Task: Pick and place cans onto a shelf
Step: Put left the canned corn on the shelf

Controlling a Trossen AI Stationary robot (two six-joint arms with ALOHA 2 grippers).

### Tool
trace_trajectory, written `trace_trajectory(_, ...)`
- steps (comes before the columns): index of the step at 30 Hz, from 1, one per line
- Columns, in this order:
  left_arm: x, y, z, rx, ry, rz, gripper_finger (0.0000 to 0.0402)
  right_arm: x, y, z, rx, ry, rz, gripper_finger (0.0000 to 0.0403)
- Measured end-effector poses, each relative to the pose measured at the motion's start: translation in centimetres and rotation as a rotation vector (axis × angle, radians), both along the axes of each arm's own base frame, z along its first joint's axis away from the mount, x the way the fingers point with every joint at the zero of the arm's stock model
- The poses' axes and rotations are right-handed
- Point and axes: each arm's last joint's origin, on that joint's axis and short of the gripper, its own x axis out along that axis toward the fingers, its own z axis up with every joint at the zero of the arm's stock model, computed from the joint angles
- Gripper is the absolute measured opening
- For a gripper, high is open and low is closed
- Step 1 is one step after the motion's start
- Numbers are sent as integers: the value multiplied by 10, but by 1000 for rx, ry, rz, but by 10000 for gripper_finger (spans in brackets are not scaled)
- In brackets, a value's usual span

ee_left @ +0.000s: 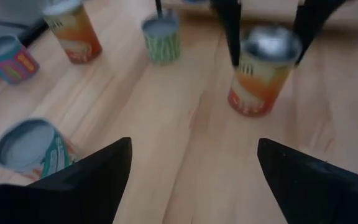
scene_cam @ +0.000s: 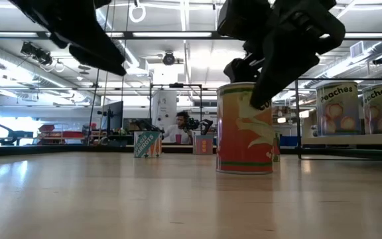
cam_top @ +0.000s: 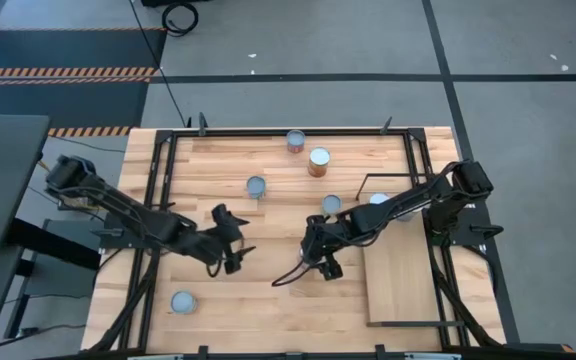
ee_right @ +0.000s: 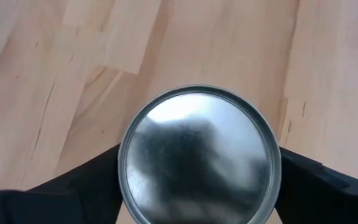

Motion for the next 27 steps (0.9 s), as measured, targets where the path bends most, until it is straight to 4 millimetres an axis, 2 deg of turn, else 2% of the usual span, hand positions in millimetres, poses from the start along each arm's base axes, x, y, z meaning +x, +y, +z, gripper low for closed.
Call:
trace_trajectory(4, -15, 8, 6, -5, -70, 10, 340, -4, 2, 5, -4, -1, 35, 315)
trace_trajectory(7, -22, 12, 15, 2, -108, 3, 332, -15, 11, 26, 27, 5, 103, 315)
trace_trajectory(14, -34, 18, 32, -9, -173, -9, 319, -77, 21, 81, -60, 152, 238, 315)
trace_trajectory(16, -36, 19, 35, -17, -190, 0, 318, -94, 19, 90, -108, 180, 285, 315)
trace_trajectory(19, -36, 19, 36, -21, -197, 10, 318, -108, 17, 100, -122, 165, 274, 319)
trace_trajectory(22, -36, 19, 35, -40, -202, 19, 318, -120, 15, 97, -104, 174, 252, 318)
trace_trajectory(27, -37, 19, 39, -69, -227, -5, 318, -150, 9, 72, -91, 220, 269, 317)
